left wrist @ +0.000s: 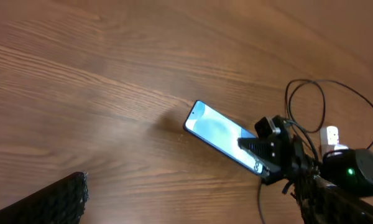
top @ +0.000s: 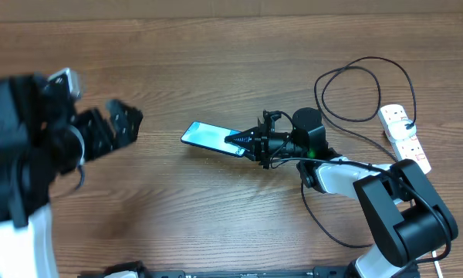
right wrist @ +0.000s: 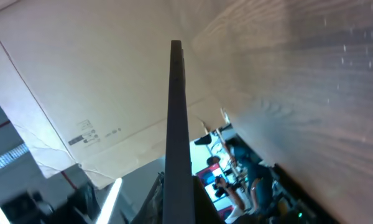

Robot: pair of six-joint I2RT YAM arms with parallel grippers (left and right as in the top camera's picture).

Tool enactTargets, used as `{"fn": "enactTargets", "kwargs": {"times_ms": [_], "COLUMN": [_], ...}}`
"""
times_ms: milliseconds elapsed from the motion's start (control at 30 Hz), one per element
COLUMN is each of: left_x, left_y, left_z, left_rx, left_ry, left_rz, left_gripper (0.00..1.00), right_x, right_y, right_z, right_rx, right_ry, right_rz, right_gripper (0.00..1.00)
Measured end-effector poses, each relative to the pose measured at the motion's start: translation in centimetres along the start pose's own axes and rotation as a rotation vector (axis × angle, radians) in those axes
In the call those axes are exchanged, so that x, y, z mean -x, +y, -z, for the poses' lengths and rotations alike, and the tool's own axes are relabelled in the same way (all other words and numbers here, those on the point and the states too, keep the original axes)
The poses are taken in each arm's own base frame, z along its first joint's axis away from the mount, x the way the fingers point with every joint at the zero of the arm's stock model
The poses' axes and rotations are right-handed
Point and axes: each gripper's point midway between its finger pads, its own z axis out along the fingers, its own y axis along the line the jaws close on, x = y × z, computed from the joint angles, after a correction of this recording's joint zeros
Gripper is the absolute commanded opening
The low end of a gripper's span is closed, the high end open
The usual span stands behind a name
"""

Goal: Plug charger to phone and switch on socket

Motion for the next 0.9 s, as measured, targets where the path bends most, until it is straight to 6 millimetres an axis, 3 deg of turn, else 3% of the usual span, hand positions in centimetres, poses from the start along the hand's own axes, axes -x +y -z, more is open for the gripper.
{"fn": "enactTargets", "kwargs": {"times_ms": [167, 300, 400, 467, 500, 633, 767, 900], "left_x": [-2.1, -4.2, -5.6, -6.5, -6.7, -6.7, -7.0, -7.4], "left_y": [-0.1, 0.8, 2.1, 3.0, 3.1, 2.4, 1.7, 1.1], "left_z": [4.8, 6.3, 4.6, 2.4, 0.4, -3.4, -5.4, -6.6], "left_rx": [0.009, 0.037, 0.059, 0.066, 0.041, -0.053, -0.133, -0.192], "left_ry": [-0.133, -0.194, -0.161, -0.099, -0.06, -0.001, 0.033, 0.074], "left_rz": [-0.044, -0.038, 0.031, 0.1, 0.15, 0.229, 0.305, 0.386], "left_gripper": [1.0, 0.99, 1.0, 1.0, 1.0, 1.0, 1.0, 1.0], "right_x": [-0.4, -0.6, -0.6, -0.5, -0.3, 0.5, 0.6, -1.2], "right_y": [-0.1, -0.1, -0.1, -0.1, 0.0, 0.5, 3.8, 6.5], "right_z": [-0.1, 0.0, 0.0, -0.1, -0.1, -0.1, 0.1, -0.3], "right_rx": [-0.005, -0.007, -0.008, -0.006, -0.003, 0.024, 0.145, 0.238], "right_ry": [0.024, 0.032, 0.032, 0.027, 0.013, -0.033, -0.058, -0.02], "right_rz": [-0.034, -0.06, -0.079, -0.089, -0.115, -0.187, -0.16, -0.051], "right_gripper": [0.04, 0.04, 0.04, 0.04, 0.04, 0.04, 0.04, 0.04]}}
